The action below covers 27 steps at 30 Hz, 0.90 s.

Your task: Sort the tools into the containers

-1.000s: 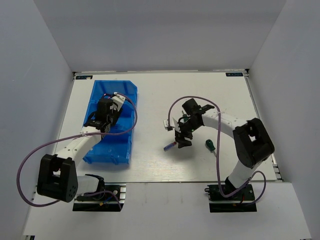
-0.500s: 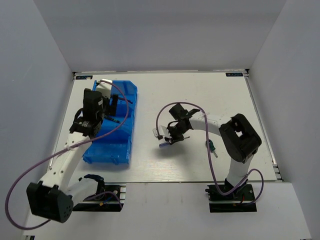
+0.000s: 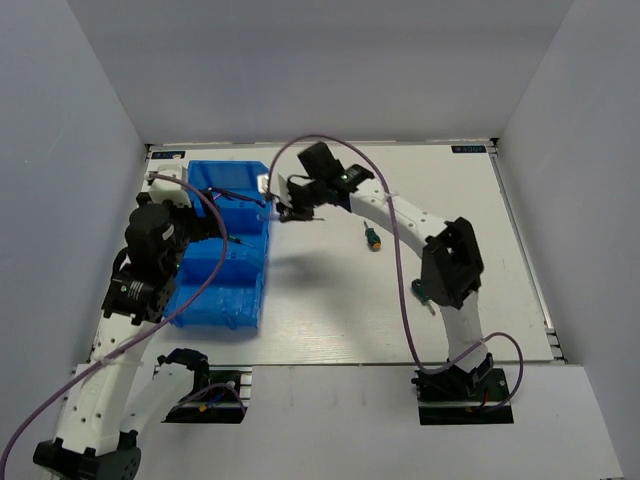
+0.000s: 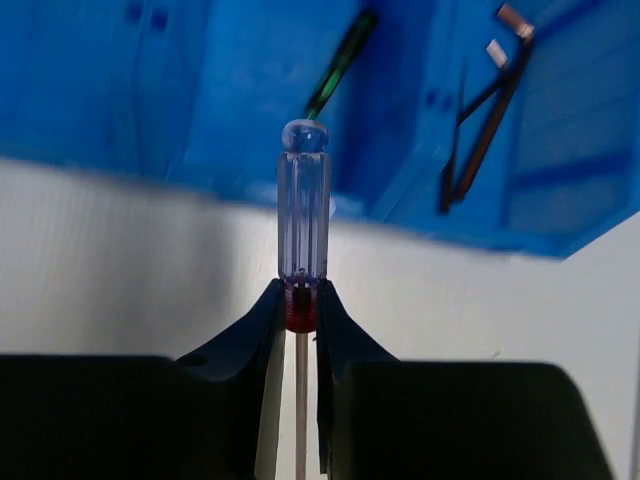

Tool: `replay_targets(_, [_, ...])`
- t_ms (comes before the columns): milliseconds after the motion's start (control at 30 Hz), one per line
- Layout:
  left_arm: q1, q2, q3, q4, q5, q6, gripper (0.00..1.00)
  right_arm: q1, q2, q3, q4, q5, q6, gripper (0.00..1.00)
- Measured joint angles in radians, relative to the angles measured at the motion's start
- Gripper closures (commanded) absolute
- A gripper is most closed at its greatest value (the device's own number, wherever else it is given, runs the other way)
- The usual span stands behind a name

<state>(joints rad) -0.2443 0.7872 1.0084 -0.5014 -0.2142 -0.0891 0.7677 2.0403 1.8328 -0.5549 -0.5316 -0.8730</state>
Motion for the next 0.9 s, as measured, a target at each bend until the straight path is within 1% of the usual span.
replay_targets(67, [0.000,-0.043,0.000,-0.001,0.005,-0.022,0.06,0.027,0.089,0.167,0.011,-0.006,0.053,1.00])
replay_targets(133, [0.000,-0.075,0.000,-0.004,0.009,-0.042,0.06,0.058,0.166,0.275,0.040,-0.006,0.090,1.00])
replay_targets(167, [0.000,-0.083,0.000,-0.008,0.013,-0.050,0.05,0.073,0.192,0.298,0.059,-0.006,0.107,1.00])
replay_targets(367, [0.000,-0.110,0.000,-0.055,0.018,-0.073,0.04,0.149,0.312,0.300,0.221,0.031,0.231,1.00])
replay_targets(400, [0.000,-0.116,-0.001,-0.061,0.018,-0.075,0.04,0.157,0.329,0.304,0.241,0.039,0.250,0.95])
replay_targets(467, [0.000,-0.132,-0.003,-0.077,0.018,-0.077,0.04,0.170,0.357,0.309,0.279,0.068,0.296,0.62])
replay_targets(500, [0.000,-0.140,-0.006,-0.080,0.019,-0.078,0.04,0.175,0.366,0.309,0.296,0.085,0.315,0.51])
replay_targets(533, [0.000,-0.149,-0.010,-0.081,0.021,-0.078,0.04,0.177,0.370,0.309,0.311,0.100,0.333,0.49])
replay_targets(633, [0.000,-0.167,-0.028,-0.082,0.030,-0.081,0.04,0.180,0.369,0.309,0.357,0.143,0.368,0.47])
replay_targets(700, [0.000,-0.168,-0.042,-0.078,0.047,-0.085,0.09,0.176,0.345,0.274,0.395,0.179,0.391,0.47])
replay_targets(733, [0.000,-0.168,-0.053,-0.072,0.057,-0.089,0.13,0.172,0.321,0.240,0.402,0.201,0.401,0.47])
replay_targets(767, [0.000,-0.168,-0.061,-0.063,0.070,-0.092,0.26,0.167,0.297,0.206,0.408,0.226,0.412,0.52])
replay_targets(800, [0.000,-0.165,-0.080,-0.058,0.085,-0.100,0.36,0.159,0.259,0.159,0.414,0.253,0.423,0.63])
replay_targets(833, [0.000,-0.160,-0.094,-0.051,0.101,-0.105,0.48,0.150,0.226,0.119,0.413,0.278,0.427,0.71])
replay_targets(867, [0.000,-0.151,-0.108,-0.040,0.124,-0.104,0.75,0.138,0.189,0.079,0.409,0.313,0.438,0.80])
replay_targets(900, [0.000,-0.141,-0.120,-0.032,0.148,-0.114,0.89,0.124,0.151,0.044,0.405,0.342,0.445,0.95])
